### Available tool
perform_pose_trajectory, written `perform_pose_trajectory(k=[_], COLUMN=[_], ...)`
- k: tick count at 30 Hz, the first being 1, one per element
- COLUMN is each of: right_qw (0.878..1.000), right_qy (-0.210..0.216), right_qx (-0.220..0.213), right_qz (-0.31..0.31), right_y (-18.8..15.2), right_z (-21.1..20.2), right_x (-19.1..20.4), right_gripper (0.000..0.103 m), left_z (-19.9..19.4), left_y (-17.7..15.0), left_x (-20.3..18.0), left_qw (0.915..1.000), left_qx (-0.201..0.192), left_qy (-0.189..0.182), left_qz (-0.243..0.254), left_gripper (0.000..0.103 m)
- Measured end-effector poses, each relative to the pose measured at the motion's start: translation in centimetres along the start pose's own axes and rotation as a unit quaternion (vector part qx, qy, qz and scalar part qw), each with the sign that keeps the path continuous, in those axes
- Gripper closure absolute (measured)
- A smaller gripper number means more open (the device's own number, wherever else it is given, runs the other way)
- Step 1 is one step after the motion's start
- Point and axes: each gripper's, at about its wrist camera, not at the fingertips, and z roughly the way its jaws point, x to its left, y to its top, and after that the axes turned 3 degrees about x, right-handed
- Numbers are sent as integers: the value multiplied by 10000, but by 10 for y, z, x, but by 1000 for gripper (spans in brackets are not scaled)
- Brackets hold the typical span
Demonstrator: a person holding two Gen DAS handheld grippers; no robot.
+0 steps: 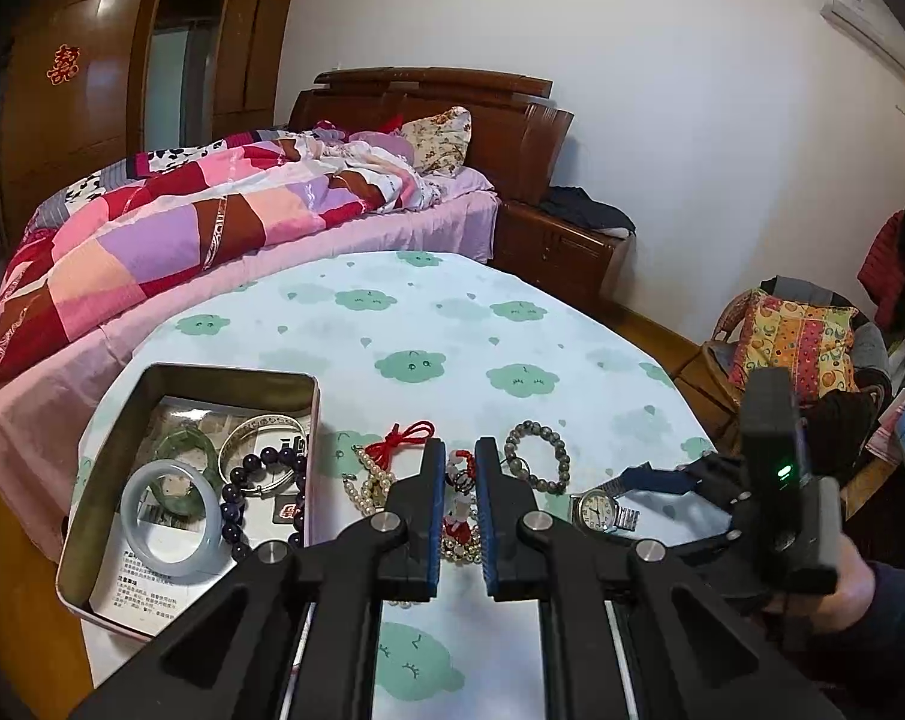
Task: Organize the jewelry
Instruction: 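Carry the red-tasseled piece in the left gripper over the tin while the right carries the wristwatch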
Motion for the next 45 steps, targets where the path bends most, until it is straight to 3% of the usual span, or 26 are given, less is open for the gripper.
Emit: perform_pose_trajectory(k=[3,5,6,14,24,37,45], right_qw=[9997,9992,9996,9987,9923,9819,9775], right_qy=[-110,-243,-175,-102,388,869,1188], right_qx=[47,32,24,-477,-1142,-1435,-1418], right_qz=[-211,-303,-240,-122,-291,-882,-1012], right_y=[-2,0,1,9,58,103,120], right_z=[6,5,3,-31,-67,-65,-48], right_x=[6,7,6,11,42,105,132], right_gripper=[40,64,65,65,65,65,65], left_z=[1,1,1,-18,-36,-42,-26], left_y=[-1,-1,-1,5,9,2,-5], left_x=[0,0,0,9,47,96,114], left_qw=[10000,10000,10000,9997,9970,9909,9894], left_qx=[18,24,18,-219,-409,-400,-207], left_qy=[-3,-9,-11,75,557,999,1040], left_qz=[-15,-21,-20,-62,-355,-809,-995], left_gripper=[94,94,94,94,94,94,94])
